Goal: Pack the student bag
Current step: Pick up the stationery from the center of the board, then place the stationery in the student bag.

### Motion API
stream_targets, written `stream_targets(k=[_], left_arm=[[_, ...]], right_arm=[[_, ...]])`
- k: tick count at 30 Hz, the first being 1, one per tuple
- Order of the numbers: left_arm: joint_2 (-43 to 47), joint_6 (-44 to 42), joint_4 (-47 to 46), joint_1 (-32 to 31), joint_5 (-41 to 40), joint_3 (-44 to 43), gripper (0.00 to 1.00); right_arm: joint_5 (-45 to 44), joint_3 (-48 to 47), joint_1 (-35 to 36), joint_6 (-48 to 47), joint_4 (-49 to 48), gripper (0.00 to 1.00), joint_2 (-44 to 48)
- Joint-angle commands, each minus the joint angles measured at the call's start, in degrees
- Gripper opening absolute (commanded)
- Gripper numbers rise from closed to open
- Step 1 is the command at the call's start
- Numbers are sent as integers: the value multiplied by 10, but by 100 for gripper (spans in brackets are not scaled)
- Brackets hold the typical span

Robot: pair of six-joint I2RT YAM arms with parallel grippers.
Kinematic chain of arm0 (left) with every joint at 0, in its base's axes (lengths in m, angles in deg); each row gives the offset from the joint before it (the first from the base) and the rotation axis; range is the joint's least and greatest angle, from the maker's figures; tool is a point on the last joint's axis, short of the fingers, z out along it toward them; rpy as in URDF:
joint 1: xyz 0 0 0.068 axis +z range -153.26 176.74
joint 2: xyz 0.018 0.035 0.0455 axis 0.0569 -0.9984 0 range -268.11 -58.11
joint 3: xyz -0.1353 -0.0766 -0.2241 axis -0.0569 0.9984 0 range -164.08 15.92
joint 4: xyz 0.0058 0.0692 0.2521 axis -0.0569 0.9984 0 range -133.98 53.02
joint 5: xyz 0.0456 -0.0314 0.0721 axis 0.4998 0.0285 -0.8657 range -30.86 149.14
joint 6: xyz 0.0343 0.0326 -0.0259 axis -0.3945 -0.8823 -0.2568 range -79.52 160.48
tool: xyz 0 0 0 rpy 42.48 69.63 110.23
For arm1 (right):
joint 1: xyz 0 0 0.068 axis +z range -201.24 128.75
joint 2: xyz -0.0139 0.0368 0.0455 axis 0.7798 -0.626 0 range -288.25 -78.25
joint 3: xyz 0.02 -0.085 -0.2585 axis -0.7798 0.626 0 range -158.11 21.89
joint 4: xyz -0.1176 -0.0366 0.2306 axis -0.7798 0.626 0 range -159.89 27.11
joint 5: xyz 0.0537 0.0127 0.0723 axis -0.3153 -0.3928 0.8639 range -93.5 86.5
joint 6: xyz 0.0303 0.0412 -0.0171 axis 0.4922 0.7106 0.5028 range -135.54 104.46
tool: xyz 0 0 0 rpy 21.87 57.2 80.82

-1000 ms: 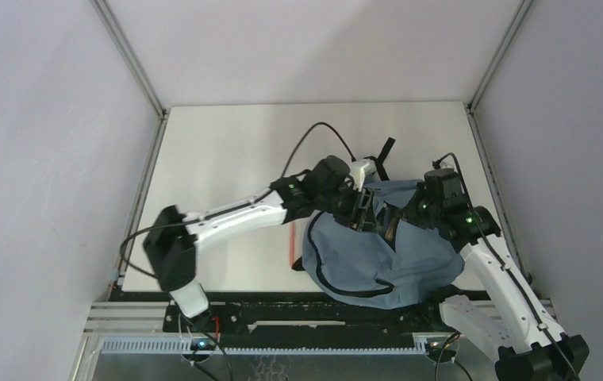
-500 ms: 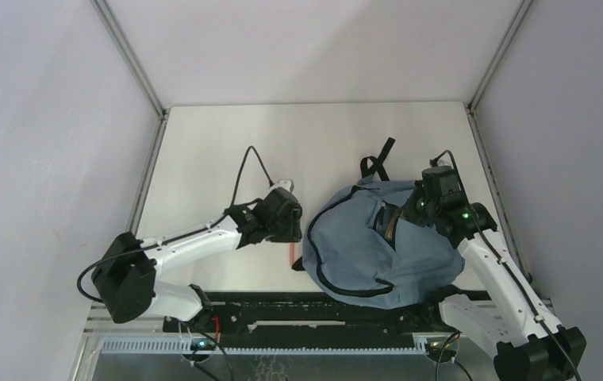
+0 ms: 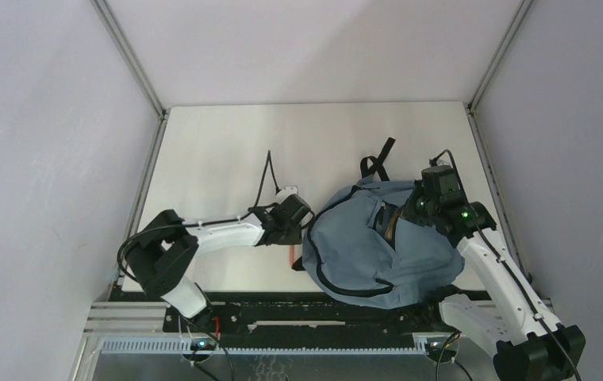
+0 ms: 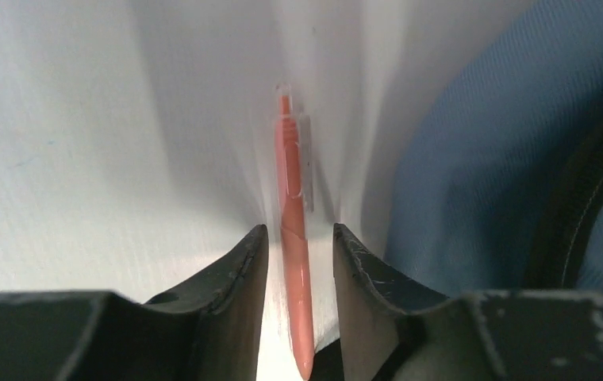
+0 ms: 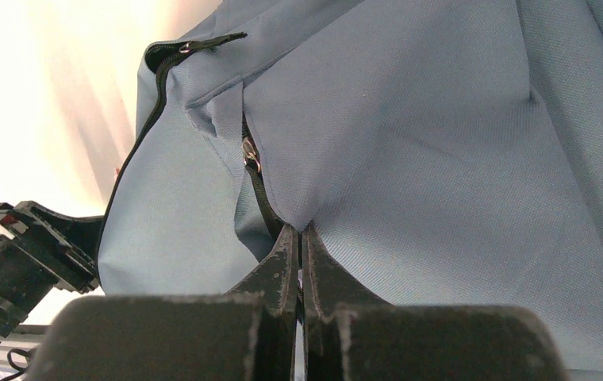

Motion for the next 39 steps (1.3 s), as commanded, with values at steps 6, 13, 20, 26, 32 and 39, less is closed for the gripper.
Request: stream_targets(k=[6, 13, 20, 26, 32, 39], left_arm=[[-59, 21, 67, -5, -72, -41, 9], [11, -23, 157, -4, -147, -113, 0], [125, -104, 161, -9, 1, -191, 0], [62, -126, 118, -64, 249, -278, 0], [5, -55, 14, -84, 375, -293, 0], [-92, -21, 22, -83, 395, -373, 0]], right_arm=[[-10, -6, -5, -7, -33, 0, 10], [-9, -6, -6, -8, -27, 0, 23], [11, -6, -7, -10, -30, 0, 40], [27, -6, -7, -6, -37, 0, 36], [40, -6, -7, -2, -40, 0, 43], [42, -6, -7, 0, -35, 0, 44]])
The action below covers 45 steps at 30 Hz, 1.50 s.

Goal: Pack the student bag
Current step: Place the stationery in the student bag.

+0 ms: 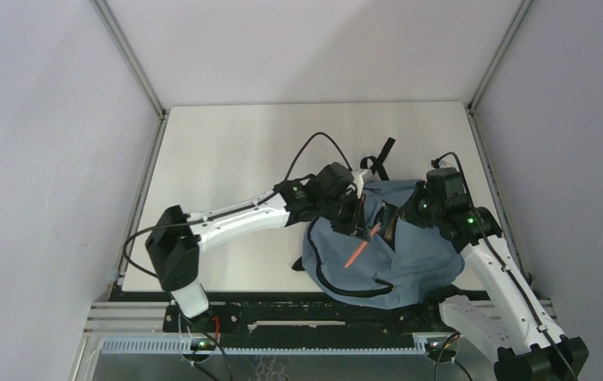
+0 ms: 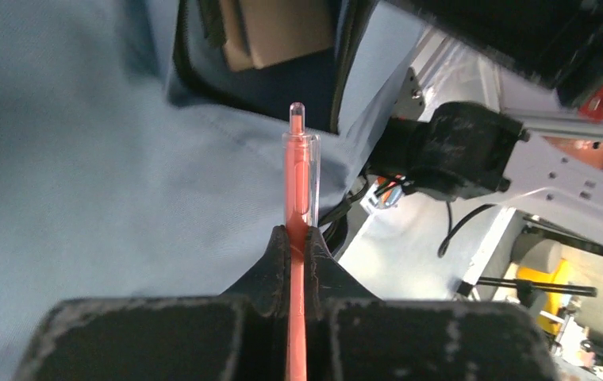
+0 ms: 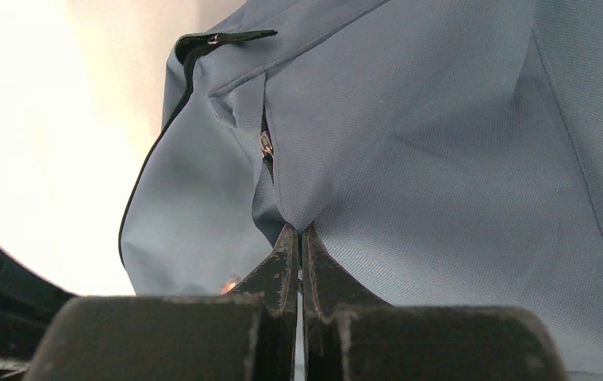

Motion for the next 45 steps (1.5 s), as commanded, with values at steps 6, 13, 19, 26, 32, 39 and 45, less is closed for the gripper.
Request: stream_targets(k=[6, 13, 19, 26, 32, 39, 45], left_arm=[[-115, 53, -23, 4, 30, -117, 0], [-170, 89, -104, 6, 18, -149, 0], [-214, 188, -220, 24, 27, -157, 0], [-234, 229, -278, 25, -38, -159, 0], [-224, 243, -358, 16, -63, -105, 9], [-218, 242, -370, 11, -23, -83, 40], [-148, 169, -328, -9, 47, -56, 51]], right_arm=[[18, -6, -3, 2, -34, 0, 20], [25, -6, -3, 8, -36, 0, 26], [53, -6, -3, 25, -43, 0, 25], [54, -5, -3, 28, -43, 0, 27], [42, -5, -3, 25, -40, 0, 23], [38, -6, -3, 23, -41, 0, 14], [11, -5, -3, 10, -26, 8, 10]])
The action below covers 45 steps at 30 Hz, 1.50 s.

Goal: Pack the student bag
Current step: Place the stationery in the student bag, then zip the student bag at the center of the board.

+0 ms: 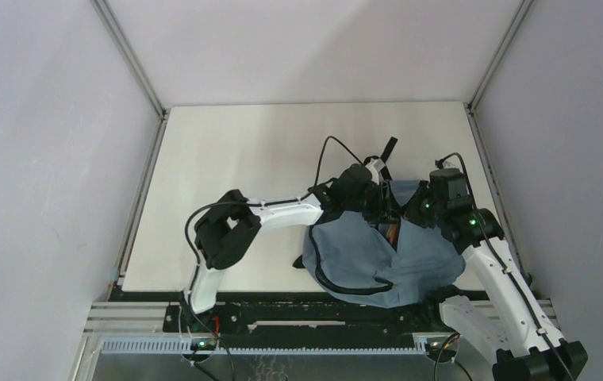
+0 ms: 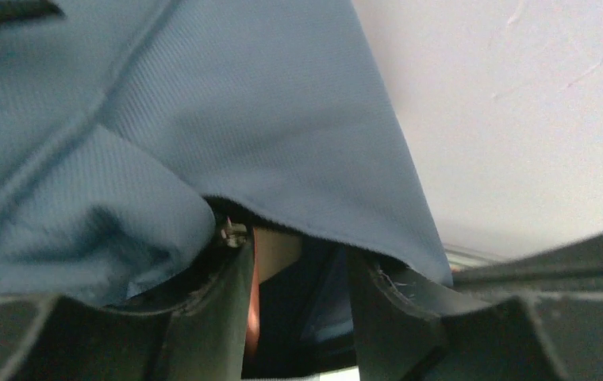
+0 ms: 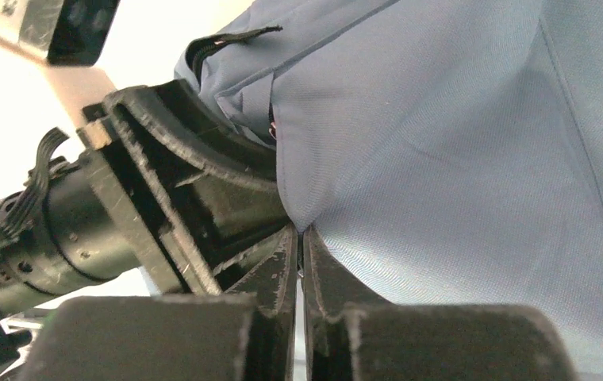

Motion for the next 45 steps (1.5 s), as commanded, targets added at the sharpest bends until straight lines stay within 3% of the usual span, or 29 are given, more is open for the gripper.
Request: stream_targets(k=[1, 3, 8, 10, 12, 13, 16, 18, 21, 23, 28, 36, 45], left_arm=[[93, -65, 3, -24, 60, 19, 52], [120, -81, 25, -27, 66, 30, 55], [167, -106, 52, -27, 129, 63, 55], [189, -117, 60, -27, 147, 82, 53], [216, -138, 86, -27, 145, 100, 46], [228, -152, 103, -27, 143, 104, 38], [263, -193, 163, -25, 120, 108, 23], [278, -203, 176, -20, 108, 112, 16], [288, -205, 178, -6, 107, 115, 12], [296, -201, 186, 3, 90, 116, 14], [312, -200, 219, 22, 38, 116, 39], [299, -199, 228, 50, 12, 115, 57], [218, -177, 244, 66, 7, 62, 55]], right_arm=[[2, -9, 4, -6, -18, 13, 1], [-3, -9, 4, -8, -16, 26, 0], [27, -9, 4, -4, -32, 44, 9], [38, -9, 4, -4, -38, 46, 15], [29, -11, 4, 1, -36, 46, 25], [22, -12, 4, 4, -35, 46, 31], [3, -11, 4, 10, -41, 30, 48], [-5, -11, 4, 10, -47, 22, 46], [-19, -7, 4, 8, -53, 19, 23], [-31, 10, 3, 10, -68, 18, 5], [-13, 94, 3, 14, -128, 17, -38], [21, 144, 3, 8, -161, 17, -42], [61, 91, 3, 14, -161, 25, -8]])
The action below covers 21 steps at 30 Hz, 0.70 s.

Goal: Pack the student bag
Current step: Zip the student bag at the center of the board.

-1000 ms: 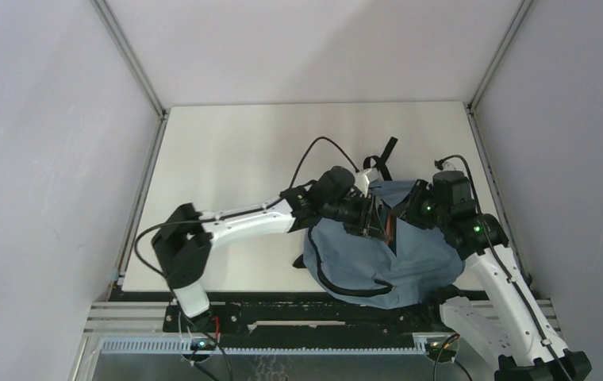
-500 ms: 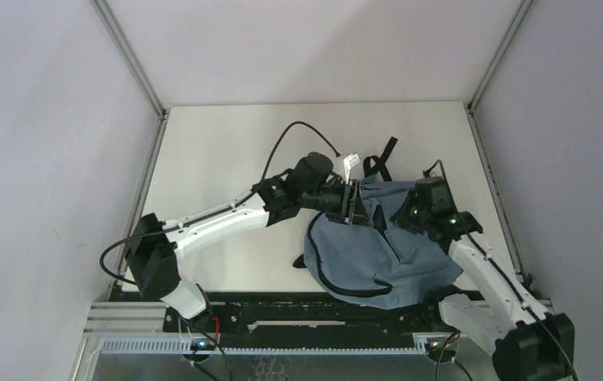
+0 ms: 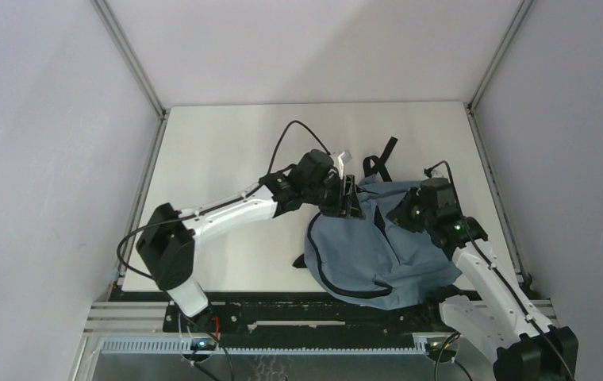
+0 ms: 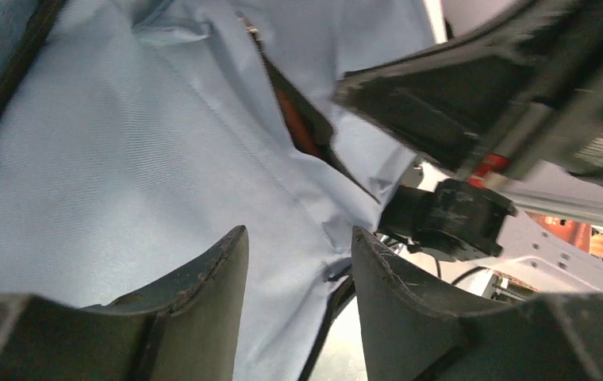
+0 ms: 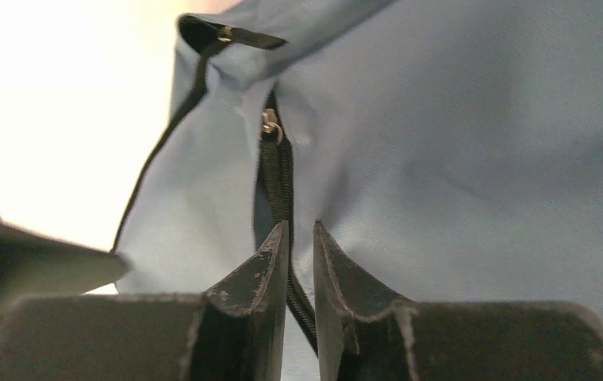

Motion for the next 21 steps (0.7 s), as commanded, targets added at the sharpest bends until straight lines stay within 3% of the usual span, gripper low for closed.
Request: stream_targets(k=[1, 21], left_arm=[[-28, 14, -8, 5, 8, -36, 54], [-59, 24, -28, 6, 34, -22, 52]], right_arm=[[35, -32, 0, 2, -29, 26, -5], [83, -29, 0, -12, -90, 28, -97]])
